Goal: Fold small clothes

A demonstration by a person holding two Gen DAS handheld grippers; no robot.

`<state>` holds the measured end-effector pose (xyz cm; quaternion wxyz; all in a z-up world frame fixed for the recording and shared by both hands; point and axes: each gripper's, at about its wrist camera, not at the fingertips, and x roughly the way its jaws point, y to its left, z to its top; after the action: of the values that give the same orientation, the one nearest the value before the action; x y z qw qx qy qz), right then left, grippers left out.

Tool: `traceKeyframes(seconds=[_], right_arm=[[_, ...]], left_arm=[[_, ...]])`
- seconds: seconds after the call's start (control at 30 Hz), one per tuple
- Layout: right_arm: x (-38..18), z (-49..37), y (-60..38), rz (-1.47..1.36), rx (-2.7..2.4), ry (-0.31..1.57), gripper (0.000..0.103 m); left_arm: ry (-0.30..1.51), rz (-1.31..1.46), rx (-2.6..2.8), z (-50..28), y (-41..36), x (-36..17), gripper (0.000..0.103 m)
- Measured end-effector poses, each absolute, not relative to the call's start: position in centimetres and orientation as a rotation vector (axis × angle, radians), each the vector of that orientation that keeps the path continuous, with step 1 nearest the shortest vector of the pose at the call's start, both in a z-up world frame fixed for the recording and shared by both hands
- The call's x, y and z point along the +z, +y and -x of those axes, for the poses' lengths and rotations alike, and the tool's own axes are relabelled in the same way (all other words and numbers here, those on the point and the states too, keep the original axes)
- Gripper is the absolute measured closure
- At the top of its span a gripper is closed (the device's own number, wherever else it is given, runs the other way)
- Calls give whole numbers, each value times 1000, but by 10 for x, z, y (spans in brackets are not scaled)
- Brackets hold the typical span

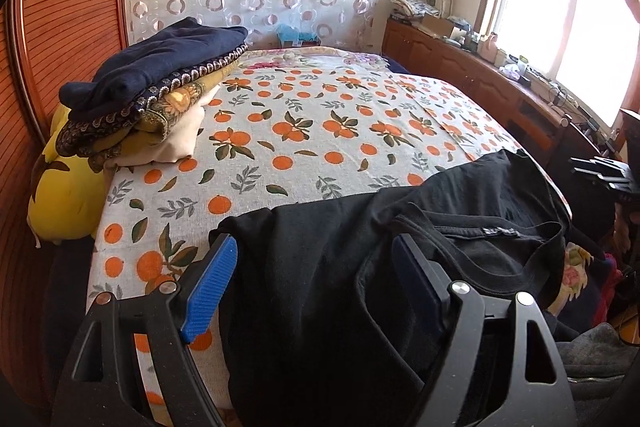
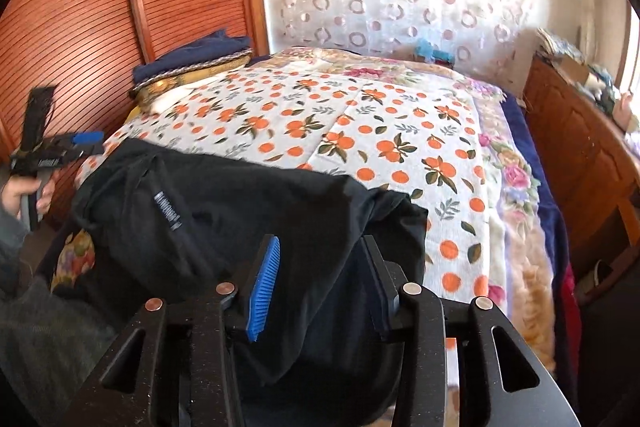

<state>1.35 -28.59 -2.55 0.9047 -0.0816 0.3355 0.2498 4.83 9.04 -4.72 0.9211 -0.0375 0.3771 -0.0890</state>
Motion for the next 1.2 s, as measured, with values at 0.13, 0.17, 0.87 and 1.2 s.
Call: traceKeyframes(seconds=[0.13,0.17,0.87,1.2], right_arm=[[-40,-51,-282,100,464,737,61],[-45,-61,-281,86,449,752,61],[-50,-94,-292,-53,389,726,95],[-70,-89,-291,-17,382,782,94]], left_arm=[[796,95,-155,-63,98,-59,23],[801,98,-145,-66,99,-61,23],[868,111,-34,-88,117,-91,29],[849,158,-78,-91,126,-89,62]])
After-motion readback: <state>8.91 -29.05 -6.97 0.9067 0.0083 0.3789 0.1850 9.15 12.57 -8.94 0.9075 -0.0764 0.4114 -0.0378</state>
